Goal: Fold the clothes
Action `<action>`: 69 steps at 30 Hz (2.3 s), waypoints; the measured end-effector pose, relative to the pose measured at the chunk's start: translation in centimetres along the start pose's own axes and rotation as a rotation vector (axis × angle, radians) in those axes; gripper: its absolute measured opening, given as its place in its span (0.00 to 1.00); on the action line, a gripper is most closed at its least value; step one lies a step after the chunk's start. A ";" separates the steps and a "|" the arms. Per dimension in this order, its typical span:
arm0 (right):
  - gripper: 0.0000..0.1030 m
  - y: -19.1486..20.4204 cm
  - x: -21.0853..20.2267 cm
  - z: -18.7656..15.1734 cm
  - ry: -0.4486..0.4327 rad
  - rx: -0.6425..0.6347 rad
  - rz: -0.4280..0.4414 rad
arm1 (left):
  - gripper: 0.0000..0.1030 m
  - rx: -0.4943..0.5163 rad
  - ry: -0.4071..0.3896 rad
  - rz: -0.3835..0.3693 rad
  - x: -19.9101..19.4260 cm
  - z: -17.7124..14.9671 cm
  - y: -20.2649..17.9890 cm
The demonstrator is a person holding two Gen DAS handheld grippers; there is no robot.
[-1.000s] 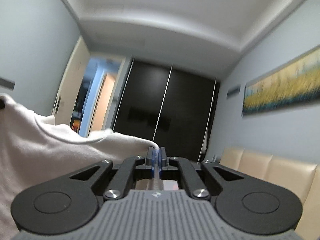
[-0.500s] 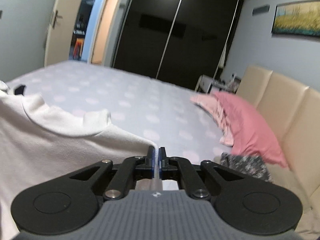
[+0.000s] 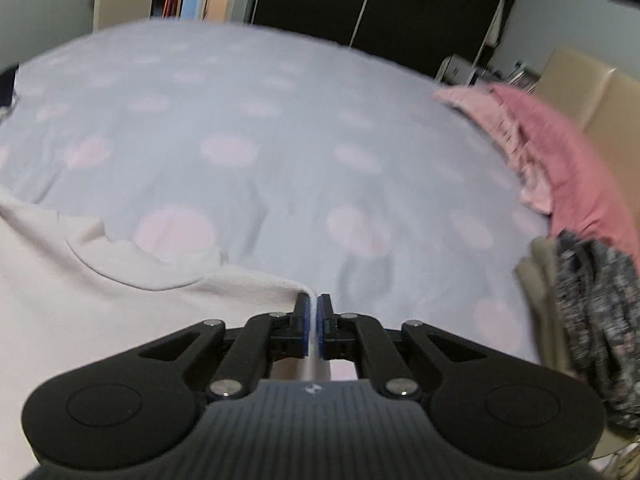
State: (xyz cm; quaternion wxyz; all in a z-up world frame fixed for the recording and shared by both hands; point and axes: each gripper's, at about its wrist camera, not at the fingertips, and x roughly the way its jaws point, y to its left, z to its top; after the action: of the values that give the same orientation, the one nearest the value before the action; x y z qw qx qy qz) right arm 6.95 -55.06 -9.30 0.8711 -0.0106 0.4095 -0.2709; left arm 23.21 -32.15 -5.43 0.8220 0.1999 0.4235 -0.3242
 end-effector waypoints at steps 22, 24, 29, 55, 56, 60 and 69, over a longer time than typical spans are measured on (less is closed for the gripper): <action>0.46 -4.4 -16.9 -8.6 0.101 0.078 0.205 | 0.50 -0.060 0.030 -0.118 -16.6 -8.8 2.2; 0.46 -4.0 -18.8 -10.4 0.120 0.073 0.227 | 0.50 -0.065 0.044 -0.125 -17.5 -10.2 1.9; 0.50 -3.0 -21.8 -14.4 0.145 0.083 0.232 | 0.54 -0.061 0.072 -0.136 -19.0 -14.5 0.9; 0.02 -10.3 -24.2 -17.5 0.200 0.417 0.008 | 0.00 -0.146 0.034 -0.036 -19.4 -18.4 3.3; 0.02 -11.4 -24.2 -17.0 0.191 0.441 -0.016 | 0.00 -0.162 0.013 -0.029 -20.0 -17.8 4.0; 0.02 -15.1 -24.2 -15.3 0.151 0.474 -0.111 | 0.00 -0.235 -0.063 0.016 -21.9 -14.6 7.4; 0.02 -21.5 -22.5 -12.3 0.054 0.513 -0.345 | 0.00 -0.301 -0.121 0.220 -21.5 -9.5 14.3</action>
State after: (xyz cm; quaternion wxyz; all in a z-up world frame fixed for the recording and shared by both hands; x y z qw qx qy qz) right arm -23.49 -60.13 3.59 0.7756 0.1473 0.3429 -0.5092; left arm 18.63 -8.48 7.76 0.8969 0.0998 0.3927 -0.1770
